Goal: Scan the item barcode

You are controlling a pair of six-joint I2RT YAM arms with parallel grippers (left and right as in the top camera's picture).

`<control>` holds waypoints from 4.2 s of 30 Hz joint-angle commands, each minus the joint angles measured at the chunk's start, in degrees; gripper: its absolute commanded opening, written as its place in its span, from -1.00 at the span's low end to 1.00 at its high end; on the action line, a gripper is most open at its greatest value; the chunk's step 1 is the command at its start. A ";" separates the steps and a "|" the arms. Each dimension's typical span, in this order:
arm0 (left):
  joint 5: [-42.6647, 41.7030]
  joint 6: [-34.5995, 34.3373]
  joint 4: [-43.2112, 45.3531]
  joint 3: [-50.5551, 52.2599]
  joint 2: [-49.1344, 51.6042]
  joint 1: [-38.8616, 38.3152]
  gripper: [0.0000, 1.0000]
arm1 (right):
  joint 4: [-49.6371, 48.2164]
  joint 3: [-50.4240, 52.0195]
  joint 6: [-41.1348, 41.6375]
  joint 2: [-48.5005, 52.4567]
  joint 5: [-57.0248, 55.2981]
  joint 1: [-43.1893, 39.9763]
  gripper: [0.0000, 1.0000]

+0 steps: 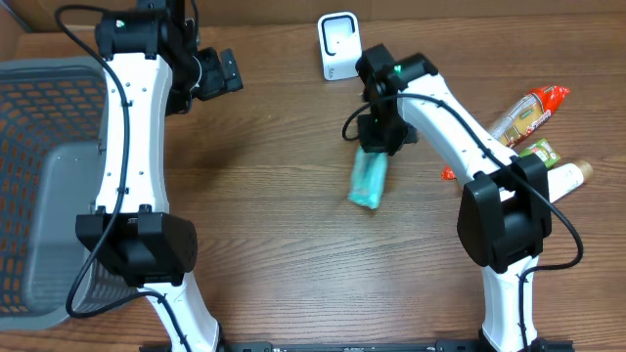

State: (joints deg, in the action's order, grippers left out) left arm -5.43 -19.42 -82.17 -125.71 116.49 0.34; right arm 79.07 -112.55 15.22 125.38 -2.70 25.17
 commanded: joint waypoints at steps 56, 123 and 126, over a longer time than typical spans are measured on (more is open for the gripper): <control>-0.35 -3.93 7.26 10.91 0.50 0.00 0.99 | -14.58 11.72 8.50 6.64 32.13 14.53 0.50; -0.35 -3.93 7.28 10.91 0.50 0.00 0.99 | -8.57 14.08 7.48 3.37 -27.34 7.54 -0.47; -0.35 -3.93 7.28 10.91 0.50 0.00 0.99 | -9.31 14.14 7.43 3.39 -22.67 4.04 -0.59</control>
State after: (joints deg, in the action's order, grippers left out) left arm -5.41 -22.39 -75.09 -115.09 116.51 0.38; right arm 70.08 -98.89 23.16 129.01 -30.50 32.21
